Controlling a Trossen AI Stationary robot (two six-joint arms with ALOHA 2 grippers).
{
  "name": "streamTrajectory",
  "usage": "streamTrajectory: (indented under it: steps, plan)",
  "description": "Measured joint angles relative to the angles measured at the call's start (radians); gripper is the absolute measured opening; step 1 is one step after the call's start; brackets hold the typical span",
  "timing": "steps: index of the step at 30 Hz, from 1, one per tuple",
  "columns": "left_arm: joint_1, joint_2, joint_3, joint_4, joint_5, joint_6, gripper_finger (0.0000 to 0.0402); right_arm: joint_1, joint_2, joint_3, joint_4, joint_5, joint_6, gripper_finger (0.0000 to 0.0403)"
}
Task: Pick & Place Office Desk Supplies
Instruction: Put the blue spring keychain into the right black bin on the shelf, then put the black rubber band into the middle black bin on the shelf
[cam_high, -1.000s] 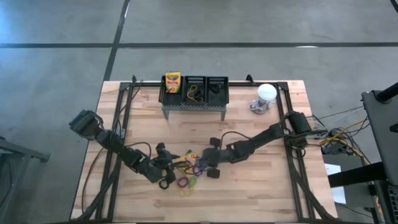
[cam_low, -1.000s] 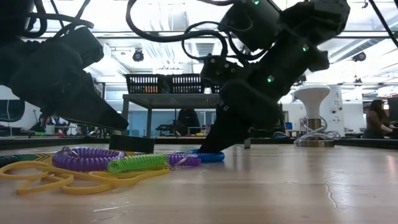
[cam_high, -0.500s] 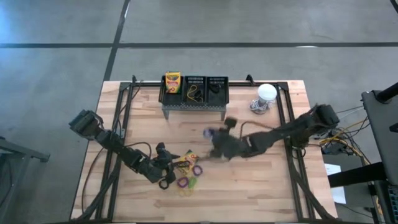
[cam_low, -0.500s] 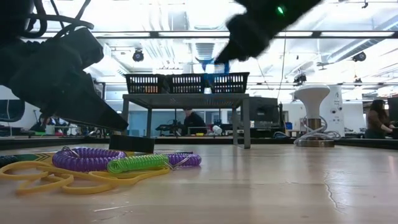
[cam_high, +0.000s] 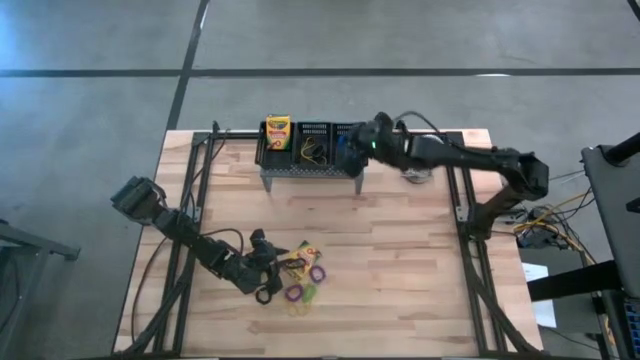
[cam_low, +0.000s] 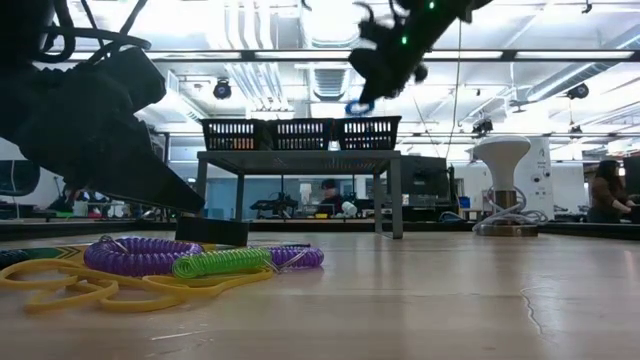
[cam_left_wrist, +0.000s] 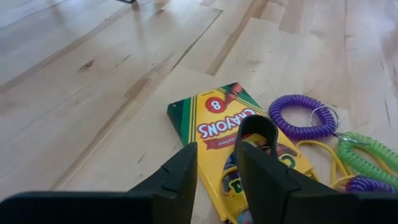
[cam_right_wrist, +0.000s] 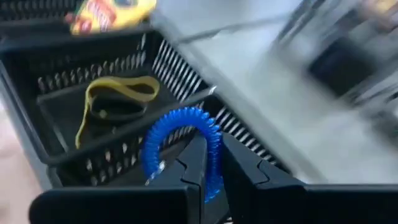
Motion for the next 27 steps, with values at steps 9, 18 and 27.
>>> streamTrajectory:
  steps: [9, 18, 27]
  plan:
    - [0.000, 0.000, 0.000, -0.003, -0.004, -0.003, 0.0122, -0.096, 0.068, 0.090, -0.145, -0.217, 0.054, 0.0066]
    - [0.000, 0.000, 0.000, -0.003, -0.004, -0.003, 0.0122, -0.086, 0.043, 0.096, -0.165, -0.247, 0.050, 0.0163]
    - [-0.001, 0.000, 0.000, -0.002, -0.004, -0.003, 0.0122, 0.222, -0.071, 0.047, -0.158, -0.195, 0.005, 0.0165]
